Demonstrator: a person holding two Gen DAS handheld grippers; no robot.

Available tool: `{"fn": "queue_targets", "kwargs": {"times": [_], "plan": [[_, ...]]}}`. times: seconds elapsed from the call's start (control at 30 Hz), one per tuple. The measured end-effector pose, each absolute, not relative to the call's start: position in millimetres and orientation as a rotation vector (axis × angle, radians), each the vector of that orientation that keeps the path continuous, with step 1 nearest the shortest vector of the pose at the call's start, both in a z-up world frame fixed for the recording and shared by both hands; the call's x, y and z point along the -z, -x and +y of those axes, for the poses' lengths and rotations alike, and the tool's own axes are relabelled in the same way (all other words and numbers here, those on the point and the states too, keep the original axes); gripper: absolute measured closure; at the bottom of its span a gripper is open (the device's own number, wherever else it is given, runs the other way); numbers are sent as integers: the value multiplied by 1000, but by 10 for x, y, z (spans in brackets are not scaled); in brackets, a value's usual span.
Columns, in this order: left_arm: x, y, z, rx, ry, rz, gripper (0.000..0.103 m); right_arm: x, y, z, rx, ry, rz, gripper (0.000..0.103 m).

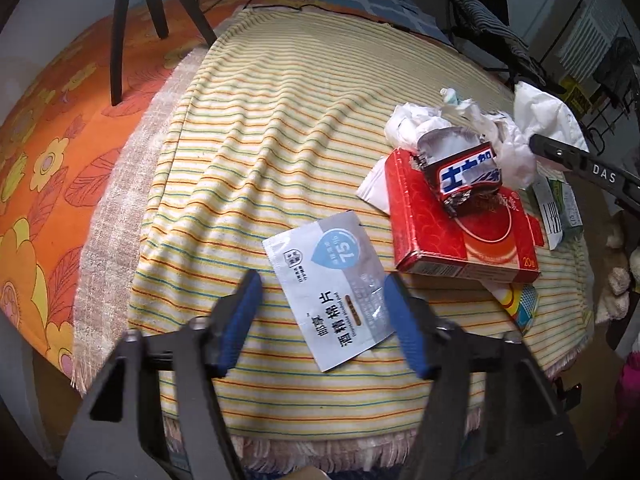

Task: Collect trash
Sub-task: 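Close the left tool on the white wipe packet while the right tool grasps the white wristband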

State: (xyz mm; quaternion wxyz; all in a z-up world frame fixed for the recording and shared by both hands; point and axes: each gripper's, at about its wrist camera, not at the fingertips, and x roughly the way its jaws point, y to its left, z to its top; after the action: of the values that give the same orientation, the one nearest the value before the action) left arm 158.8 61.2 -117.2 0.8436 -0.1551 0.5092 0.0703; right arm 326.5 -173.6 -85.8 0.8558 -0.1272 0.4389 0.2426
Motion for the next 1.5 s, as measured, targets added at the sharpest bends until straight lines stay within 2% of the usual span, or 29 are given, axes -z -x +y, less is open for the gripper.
{"fn": "queue_targets", "kwargs": {"times": [0.23,0.3,0.33,0.37,0.4,0.43,0.47,0.6,0.7,0.8,0.83,1.07,1.13,1.2,1.27,1.3,1.43,1.5], "plan": [[1250,-1654,344,-166,208,1096,37,832,-3265,-1843,-457,463,901,93],[1241,-1658,333,-173,200,1089,45,864,-3272,-1896,-462,472,919,92],[1236,-1659,336,-176,197,1085,48,866,-3278,-1936,-461,460,924,84],[1229,-1657,347,-178,196,1079,53,859,-3279,-1989,-454,444,926,67],[1227,-1647,367,-176,201,1078,57,844,-3273,-2051,-449,419,930,56],[1223,-1634,389,-174,209,1075,58,822,-3249,-2105,-444,391,927,38],[1218,-1642,408,-175,214,1074,61,784,-3199,-2171,-450,347,921,35],[1205,-1650,468,-172,236,1068,68,714,-3025,-2291,-513,180,945,36],[1194,-1629,547,-179,248,1064,78,801,-2976,-2276,-586,55,1009,48],[1195,-1620,608,-170,276,1062,83,949,-3071,-2208,-603,-48,1077,58],[1196,-1617,622,-168,280,1061,84,994,-3125,-2181,-591,-72,1086,61],[1174,-1595,690,-148,315,1055,85,1245,-3459,-1958,-496,-147,1116,68],[1151,-1585,696,-145,321,1052,80,1314,-3524,-1933,-455,-163,1123,68],[1120,-1577,675,-114,325,1045,51,1365,-3570,-1951,-419,-196,1121,68],[1090,-1559,601,-112,300,1034,42,1415,-3619,-1957,-397,-221,1121,72],[1083,-1568,558,-107,283,1033,42,1444,-3640,-1953,-386,-229,1122,75],[1134,-1634,414,-103,229,1055,42,1445,-3648,-1936,-393,-235,1105,95],[1221,-1680,368,-125,204,1085,42,1406,-3631,-1928,-420,-238,1096,97]]}}
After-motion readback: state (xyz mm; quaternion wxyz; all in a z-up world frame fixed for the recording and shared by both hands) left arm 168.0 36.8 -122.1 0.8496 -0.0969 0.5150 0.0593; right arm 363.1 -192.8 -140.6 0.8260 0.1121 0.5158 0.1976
